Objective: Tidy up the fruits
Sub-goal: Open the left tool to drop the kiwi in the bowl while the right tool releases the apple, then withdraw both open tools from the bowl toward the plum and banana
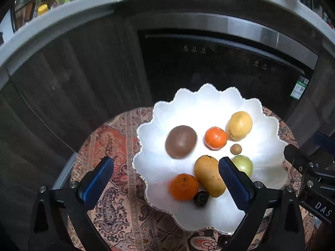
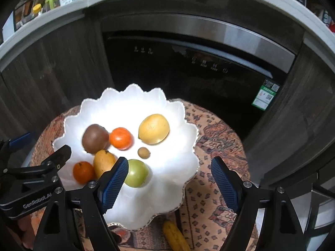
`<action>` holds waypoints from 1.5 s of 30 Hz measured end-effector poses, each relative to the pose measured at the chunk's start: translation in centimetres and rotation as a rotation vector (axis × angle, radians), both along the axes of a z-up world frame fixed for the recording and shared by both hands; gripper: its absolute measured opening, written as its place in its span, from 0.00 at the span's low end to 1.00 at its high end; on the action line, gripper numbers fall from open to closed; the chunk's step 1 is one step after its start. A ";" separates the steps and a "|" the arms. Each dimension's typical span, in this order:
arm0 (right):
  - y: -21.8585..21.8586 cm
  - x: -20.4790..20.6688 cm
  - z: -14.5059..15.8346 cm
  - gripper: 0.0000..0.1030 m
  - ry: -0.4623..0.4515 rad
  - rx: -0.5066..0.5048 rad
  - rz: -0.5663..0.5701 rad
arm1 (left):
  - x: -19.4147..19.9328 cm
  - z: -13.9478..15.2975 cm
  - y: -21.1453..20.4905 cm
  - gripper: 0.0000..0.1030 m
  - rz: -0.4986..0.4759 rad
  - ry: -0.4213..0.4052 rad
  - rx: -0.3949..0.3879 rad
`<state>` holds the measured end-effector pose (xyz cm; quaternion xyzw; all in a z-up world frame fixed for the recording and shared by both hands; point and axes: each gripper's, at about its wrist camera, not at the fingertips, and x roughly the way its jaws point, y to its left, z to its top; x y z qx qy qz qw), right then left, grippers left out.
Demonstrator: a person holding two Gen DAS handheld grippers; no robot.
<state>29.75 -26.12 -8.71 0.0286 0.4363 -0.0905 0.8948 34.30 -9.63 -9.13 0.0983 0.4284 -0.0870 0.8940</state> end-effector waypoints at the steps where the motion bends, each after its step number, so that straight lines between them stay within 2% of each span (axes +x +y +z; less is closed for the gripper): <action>1: 0.0 -0.4 0.5 0.79 -0.012 0.001 0.000 | -0.4 0.5 -0.1 0.99 -0.004 -0.010 -0.002; 12: -0.8 -5.3 5.2 0.79 -0.102 -0.018 -0.016 | -5.4 5.0 -0.8 0.99 -0.037 -0.080 -0.026; 22: -2.2 -9.6 5.9 0.79 -0.121 -0.018 -0.040 | -9.5 6.2 -2.2 0.99 -0.081 -0.108 -0.030; 29: -2.5 -11.1 4.6 0.79 -0.101 -0.012 -0.030 | -10.9 4.6 -2.7 0.98 -0.090 -0.081 -0.025; 45: -2.4 -12.9 -1.0 0.79 -0.015 0.001 -0.018 | -12.6 -2.2 -3.1 0.85 -0.119 0.034 -0.024</action>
